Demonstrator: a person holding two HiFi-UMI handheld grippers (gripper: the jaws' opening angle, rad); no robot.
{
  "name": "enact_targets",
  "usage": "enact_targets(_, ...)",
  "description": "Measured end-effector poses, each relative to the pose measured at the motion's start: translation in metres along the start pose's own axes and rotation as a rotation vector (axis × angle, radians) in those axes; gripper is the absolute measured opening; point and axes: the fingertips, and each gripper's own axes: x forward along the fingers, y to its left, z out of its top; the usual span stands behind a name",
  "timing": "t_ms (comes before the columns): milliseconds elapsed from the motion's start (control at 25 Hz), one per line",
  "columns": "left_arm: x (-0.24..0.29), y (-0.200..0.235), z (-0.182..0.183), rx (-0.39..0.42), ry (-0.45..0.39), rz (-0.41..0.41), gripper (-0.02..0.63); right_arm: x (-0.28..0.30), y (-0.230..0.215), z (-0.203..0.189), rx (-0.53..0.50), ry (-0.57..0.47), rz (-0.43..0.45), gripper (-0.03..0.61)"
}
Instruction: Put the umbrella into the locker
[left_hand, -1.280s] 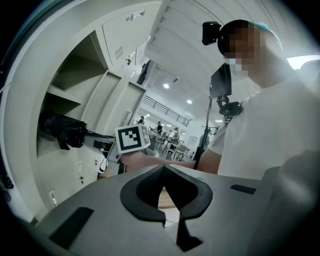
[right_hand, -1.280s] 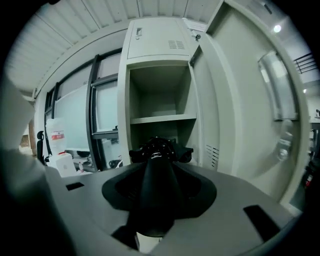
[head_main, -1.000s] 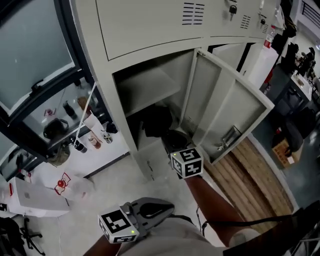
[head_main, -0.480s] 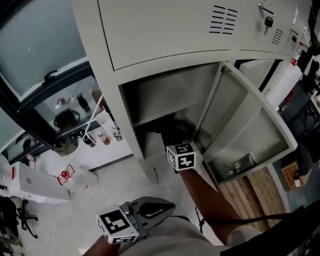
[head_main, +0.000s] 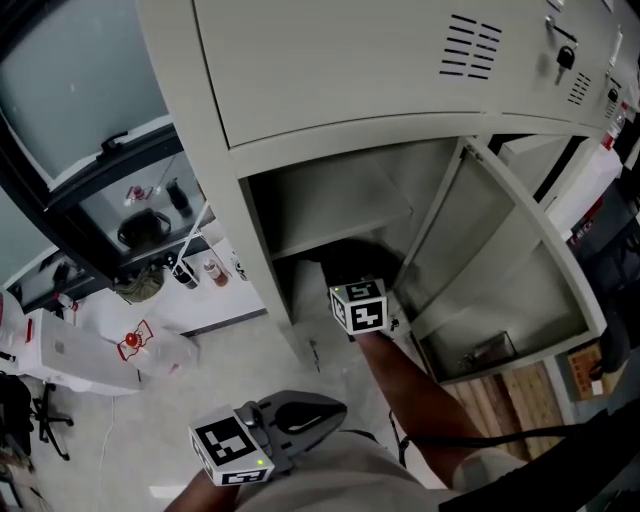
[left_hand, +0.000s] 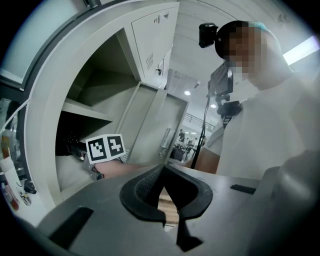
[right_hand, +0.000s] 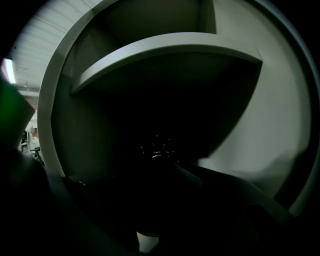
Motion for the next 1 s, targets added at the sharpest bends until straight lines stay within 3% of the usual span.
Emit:
enact_targets(480,0.010,-0.003,-0.002,-0.013,-0.007,0.003,0.009,0.010,0.003,-0.024,-0.027,0.137,0.037,0.153)
enact_targets(1000,0.009,-0.020,-0.011,-0.029,-0.018,-0.011,0.011,-0.016,0.004,-0.013,-0.061,0.120,0.057,0.178)
